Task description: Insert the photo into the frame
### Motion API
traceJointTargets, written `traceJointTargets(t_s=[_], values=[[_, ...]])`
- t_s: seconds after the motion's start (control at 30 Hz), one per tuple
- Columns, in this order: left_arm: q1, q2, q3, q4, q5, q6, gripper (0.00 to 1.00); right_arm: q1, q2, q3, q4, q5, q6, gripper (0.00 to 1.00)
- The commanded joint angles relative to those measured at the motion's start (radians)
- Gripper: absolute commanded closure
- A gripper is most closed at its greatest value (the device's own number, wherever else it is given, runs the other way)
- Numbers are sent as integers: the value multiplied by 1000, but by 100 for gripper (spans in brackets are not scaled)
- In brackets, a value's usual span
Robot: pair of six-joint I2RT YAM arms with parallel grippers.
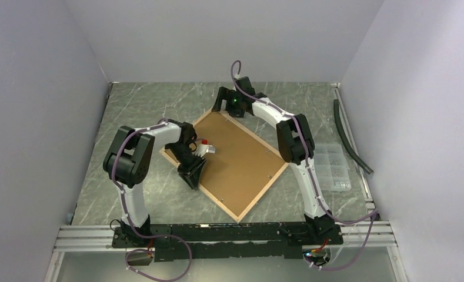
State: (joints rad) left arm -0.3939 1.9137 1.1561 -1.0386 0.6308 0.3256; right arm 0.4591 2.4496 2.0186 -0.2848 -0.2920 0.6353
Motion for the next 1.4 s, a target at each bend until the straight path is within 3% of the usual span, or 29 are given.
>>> traceJointTargets(t_s=[0.0,0.13,0.27,0.43,0.57,0.73,0.87,1.03,1.37], values=[[-14,-33,88,105,91,82,63,1,-104,40,-188,-75,-23,0],[24,-110,160,-71,126,174,56,-61,-219,-25,-207,-15,-62,0],[166,-166,278,-174,139,228,48,-89,-356,-140,-252,70,-91,0],[330,-91,426,-21,-3,117,50,-76,-682,-557,-176,107,-18,0],[445,43,526,119,-38,-39,52,-26,-971,-913,-169,76,64,0],[483,172,589,220,-60,-123,53,16,-1291,-1270,-221,33,164,0],[484,232,596,242,-38,-139,53,16,-1467,-1422,-264,-17,221,0],[484,268,552,227,10,-124,60,14,-1485,-1516,-182,-68,258,0],[488,172,348,109,76,78,69,-125,-1180,-1402,-2,-140,146,0]])
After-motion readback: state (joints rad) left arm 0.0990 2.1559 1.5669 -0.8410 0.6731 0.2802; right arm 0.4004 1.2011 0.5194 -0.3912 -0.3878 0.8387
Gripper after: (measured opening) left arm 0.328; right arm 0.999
